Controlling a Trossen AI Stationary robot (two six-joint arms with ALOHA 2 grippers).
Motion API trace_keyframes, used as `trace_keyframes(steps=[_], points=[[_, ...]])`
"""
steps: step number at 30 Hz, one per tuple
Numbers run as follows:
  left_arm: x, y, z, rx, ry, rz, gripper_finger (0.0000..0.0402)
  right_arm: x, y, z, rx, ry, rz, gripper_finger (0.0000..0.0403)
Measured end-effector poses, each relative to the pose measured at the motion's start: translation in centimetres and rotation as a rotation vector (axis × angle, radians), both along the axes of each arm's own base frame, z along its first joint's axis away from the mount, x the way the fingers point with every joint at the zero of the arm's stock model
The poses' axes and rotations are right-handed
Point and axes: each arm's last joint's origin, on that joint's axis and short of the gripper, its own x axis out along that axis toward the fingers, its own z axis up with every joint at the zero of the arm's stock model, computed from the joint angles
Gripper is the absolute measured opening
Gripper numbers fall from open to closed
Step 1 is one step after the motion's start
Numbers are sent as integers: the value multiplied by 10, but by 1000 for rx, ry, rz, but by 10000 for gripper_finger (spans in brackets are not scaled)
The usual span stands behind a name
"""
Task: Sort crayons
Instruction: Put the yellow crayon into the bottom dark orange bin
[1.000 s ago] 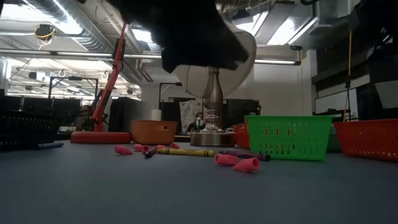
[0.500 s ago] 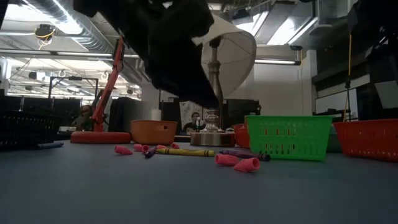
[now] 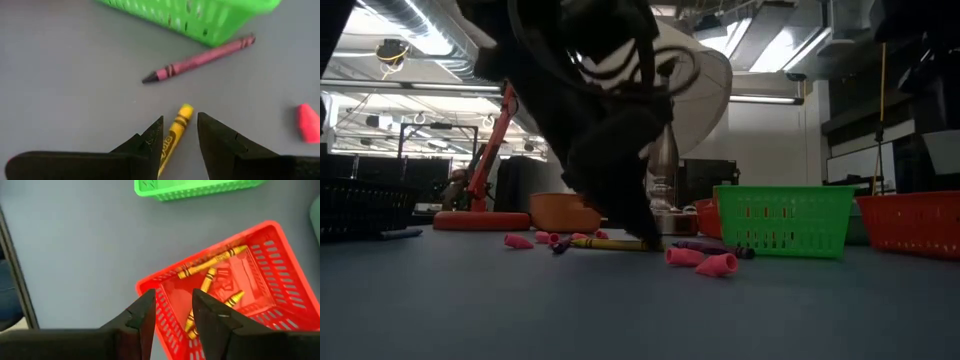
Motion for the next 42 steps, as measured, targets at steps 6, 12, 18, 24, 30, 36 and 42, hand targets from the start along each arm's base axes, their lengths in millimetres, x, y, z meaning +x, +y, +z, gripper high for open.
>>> trace_keyframes(steps=[6, 12, 18, 24, 30, 36, 42], points=[[2, 6, -8, -66, 44, -55, 104, 4, 2, 2, 28, -50, 0, 127], [1, 6, -8, -49, 49, -46, 93, 14, 8, 8, 89, -162, 4, 127], [1, 6, -8, -54, 49, -50, 48, 21, 12, 13, 122, -256, 33, 127], [1, 6, -8, -48, 50, -46, 6, 23, 13, 15, 125, -290, 54, 127], [2, 5, -8, -54, 38, -47, 7, 24, 11, 15, 80, -314, 25, 127], [-1, -3, -1, -81, 20, -51, 3, 24, 11, 16, 75, -318, 19, 127], [-2, -14, 18, -179, -41, -105, 5, 28, 13, 15, 64, -344, 3, 127]])
